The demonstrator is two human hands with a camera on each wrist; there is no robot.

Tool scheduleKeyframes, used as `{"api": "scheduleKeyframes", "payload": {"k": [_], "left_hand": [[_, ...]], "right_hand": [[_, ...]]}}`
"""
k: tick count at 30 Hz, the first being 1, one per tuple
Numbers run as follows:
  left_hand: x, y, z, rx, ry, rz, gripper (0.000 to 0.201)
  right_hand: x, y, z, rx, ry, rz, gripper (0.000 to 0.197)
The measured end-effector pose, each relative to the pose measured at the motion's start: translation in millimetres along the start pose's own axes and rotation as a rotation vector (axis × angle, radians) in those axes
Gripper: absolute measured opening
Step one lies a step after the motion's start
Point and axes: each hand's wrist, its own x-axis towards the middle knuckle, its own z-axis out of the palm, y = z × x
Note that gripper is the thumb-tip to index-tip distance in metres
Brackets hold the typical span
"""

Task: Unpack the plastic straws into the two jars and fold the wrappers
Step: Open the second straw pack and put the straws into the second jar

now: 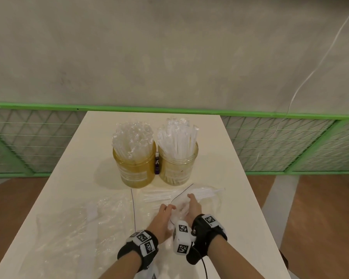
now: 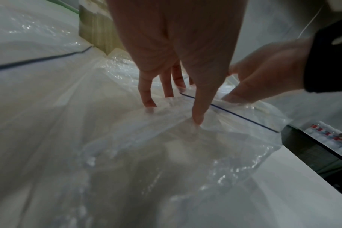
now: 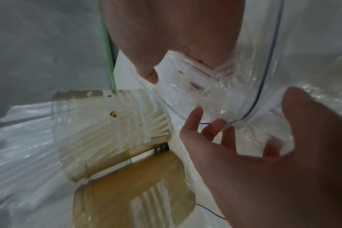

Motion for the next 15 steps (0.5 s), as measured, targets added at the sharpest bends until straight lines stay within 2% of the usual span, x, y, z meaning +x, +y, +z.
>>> {"api": "scheduleKeyframes", "payload": {"k": [3, 4, 7, 10, 12, 15], "left_hand": [[-3.3, -1.5, 0.2, 0.010, -0.001, 0.012, 0.057], [-3.9, -3.3, -0.1, 0.024, -0.012, 0.022, 0.057], [-3.9, -8.3, -2.7, 0.041, -0.026, 0.033, 0.055], [-2.1, -7.6, -8.5, 0.063, 0.021, 0.004, 0.055], [1.1, -4.4, -11.9, 0.086, 0.062, -0.035, 0.065], [5.8, -2.0, -11.0, 0.137, -0.046, -0.134, 0.105]], "right_hand": [[6.3, 1.9, 0.7, 0.178, 0.039, 0.011, 0.072], [10.7, 2.4, 0.9, 0.227, 0.032, 0.024, 0.077], [11.7, 0.5, -5.6, 0.227, 0.078, 0.055, 0.070], [11.6, -0.9, -8.9, 0.145, 0.099, 0.011, 0.063], [11.4, -2.6, -7.3, 0.183, 0.123, -0.043, 0.058], [17.3, 0.1, -7.9, 0.240, 0.123, -0.055, 0.058]]}}
